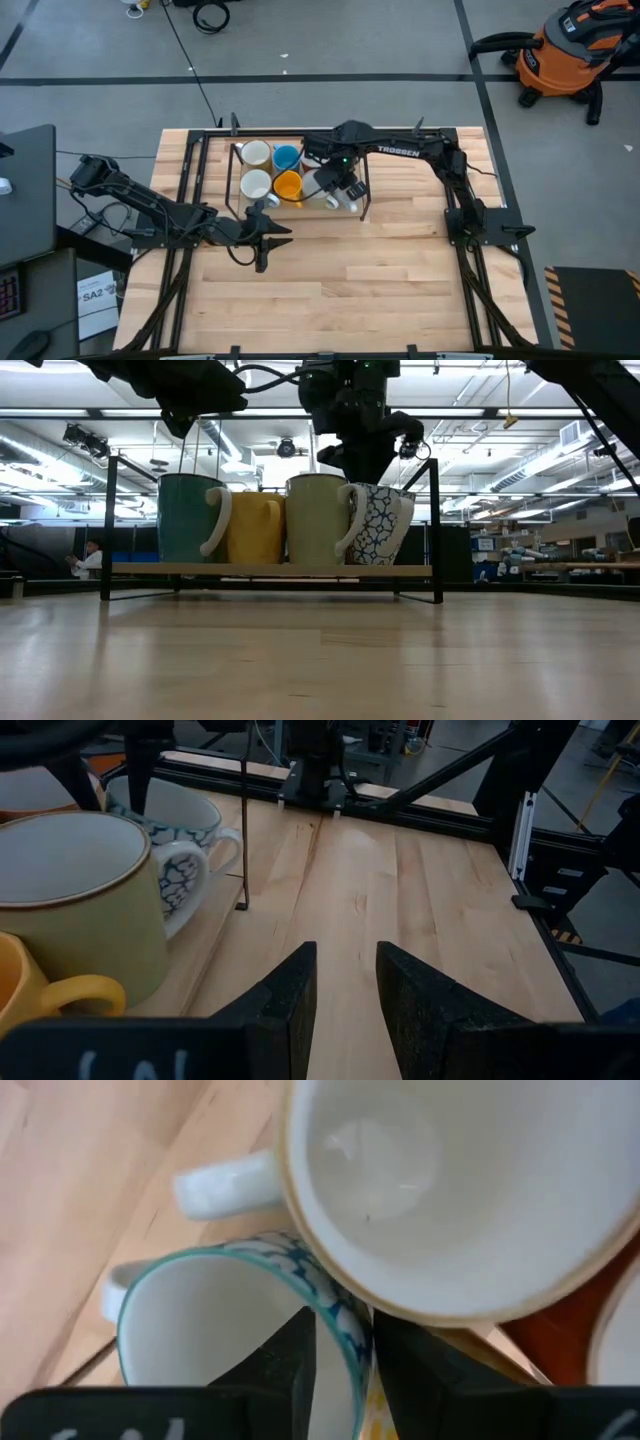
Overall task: Place coffee mugs
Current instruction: Put the blue patterned mug on the shelf
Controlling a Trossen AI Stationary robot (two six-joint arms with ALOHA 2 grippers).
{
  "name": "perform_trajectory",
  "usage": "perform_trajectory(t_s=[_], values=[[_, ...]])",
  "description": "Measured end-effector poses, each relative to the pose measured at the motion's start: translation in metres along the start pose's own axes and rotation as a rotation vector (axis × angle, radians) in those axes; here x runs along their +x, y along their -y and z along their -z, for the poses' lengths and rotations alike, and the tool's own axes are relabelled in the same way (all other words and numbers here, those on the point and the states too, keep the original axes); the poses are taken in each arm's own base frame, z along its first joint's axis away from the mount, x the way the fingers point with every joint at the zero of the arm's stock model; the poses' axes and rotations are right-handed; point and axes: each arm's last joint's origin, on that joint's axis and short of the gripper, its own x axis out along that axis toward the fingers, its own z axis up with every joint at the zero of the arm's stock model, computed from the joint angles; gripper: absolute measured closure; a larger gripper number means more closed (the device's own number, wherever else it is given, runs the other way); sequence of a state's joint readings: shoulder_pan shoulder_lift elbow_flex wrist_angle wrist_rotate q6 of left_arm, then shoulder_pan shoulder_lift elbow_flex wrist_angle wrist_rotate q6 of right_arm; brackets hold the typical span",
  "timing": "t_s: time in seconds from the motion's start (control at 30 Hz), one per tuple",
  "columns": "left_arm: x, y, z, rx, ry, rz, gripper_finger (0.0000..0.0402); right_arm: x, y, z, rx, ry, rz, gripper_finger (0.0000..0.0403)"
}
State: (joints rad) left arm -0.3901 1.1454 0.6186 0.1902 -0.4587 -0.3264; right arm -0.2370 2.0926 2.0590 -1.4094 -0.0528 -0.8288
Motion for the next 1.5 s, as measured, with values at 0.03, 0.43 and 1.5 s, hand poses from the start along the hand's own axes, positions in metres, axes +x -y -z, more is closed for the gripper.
perform_trajectory(t_s=[0.03, 0.43, 1.5], values=[[0.0000, 0.0000, 0.0000, 0.000, 0.000, 0.000, 0.0290, 0.0001, -0.0007, -0.0007, -0.002, 0.000, -0.001, 0.0296], [0.0000, 0.0000, 0.0000, 0.000, 0.000, 0.000, 0.0290, 0.0000, 0.0006, 0.0004, -0.007, -0.038, 0.037, 0.0328], [0.0000, 0.0000, 0.0000, 0.000, 0.000, 0.000, 0.0290, 0.0001, 0.0020, -0.0004, -0.062, -0.014, 0.035, 0.0347]])
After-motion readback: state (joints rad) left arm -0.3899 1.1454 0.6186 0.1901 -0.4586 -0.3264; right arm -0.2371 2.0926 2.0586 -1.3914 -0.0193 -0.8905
